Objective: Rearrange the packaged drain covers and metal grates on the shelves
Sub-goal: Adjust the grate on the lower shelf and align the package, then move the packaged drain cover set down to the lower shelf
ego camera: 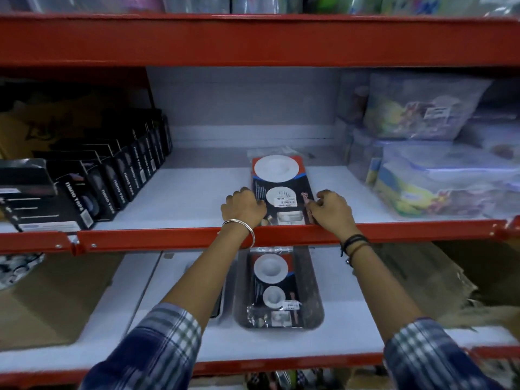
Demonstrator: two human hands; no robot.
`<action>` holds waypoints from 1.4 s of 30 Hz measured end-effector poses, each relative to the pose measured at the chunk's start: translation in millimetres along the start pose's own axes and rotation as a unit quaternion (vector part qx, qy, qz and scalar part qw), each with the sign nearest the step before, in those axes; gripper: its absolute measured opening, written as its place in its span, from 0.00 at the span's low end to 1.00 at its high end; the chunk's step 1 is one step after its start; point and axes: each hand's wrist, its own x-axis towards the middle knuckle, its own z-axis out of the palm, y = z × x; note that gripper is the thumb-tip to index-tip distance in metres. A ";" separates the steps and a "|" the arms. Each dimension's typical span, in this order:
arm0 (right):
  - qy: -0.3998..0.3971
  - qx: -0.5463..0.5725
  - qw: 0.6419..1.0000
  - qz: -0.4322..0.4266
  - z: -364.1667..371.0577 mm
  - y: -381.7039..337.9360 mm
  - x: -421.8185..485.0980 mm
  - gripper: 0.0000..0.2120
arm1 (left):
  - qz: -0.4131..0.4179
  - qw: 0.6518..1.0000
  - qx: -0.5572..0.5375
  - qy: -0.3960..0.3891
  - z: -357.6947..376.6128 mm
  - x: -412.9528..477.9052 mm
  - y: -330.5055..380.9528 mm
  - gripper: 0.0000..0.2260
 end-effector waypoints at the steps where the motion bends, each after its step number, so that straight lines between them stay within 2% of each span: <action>1: 0.010 -0.003 1.000 -0.002 0.3 -3.1 1.4 0.18 | -0.015 0.999 -0.033 0.001 -0.1 -0.3 1.5 0.18; 5: 0.012 0.083 0.996 0.001 -8.5 -14.8 3.1 0.14 | -0.038 0.979 -0.199 0.031 -6.3 -4.5 13.1 0.18; 9: 0.006 0.149 0.989 -0.024 -20.3 -18.6 -18.4 0.09 | -0.056 0.954 -0.292 0.044 -12.6 -26.4 10.3 0.20; 15: 0.080 0.172 0.978 -0.088 -9.7 -2.0 -112.2 0.06 | -0.038 0.928 -0.371 0.000 -9.8 -105.6 -25.1 0.09; 20: 0.088 0.178 0.975 -0.097 34.9 35.6 -204.4 0.07 | -0.005 0.945 -0.327 0.022 17.9 -197.3 -65.5 0.08; 24: 0.047 0.156 0.985 -0.054 67.9 66.9 -255.5 0.10 | -0.036 0.945 -0.324 -0.017 49.8 -253.0 -96.4 0.10; 28: 0.027 0.111 0.993 -0.024 93.0 90.9 -281.3 0.07 | -0.052 0.950 -0.303 -0.047 77.8 -274.7 -118.1 0.10; 34: -0.004 0.047 0.998 0.048 115.6 115.2 -257.9 0.11 | -0.095 0.954 -0.275 -0.076 117.1 -246.9 -117.7 0.09; 39: -0.011 0.036 0.995 0.091 130.0 116.1 -201.0 0.12 | -0.117 0.972 -0.185 -0.085 146.3 -187.0 -108.4 0.19; 42: -0.054 0.007 0.993 0.103 141.0 118.7 -169.8 0.15 | -0.118 0.982 -0.098 -0.109 164.3 -156.8 -108.1 0.17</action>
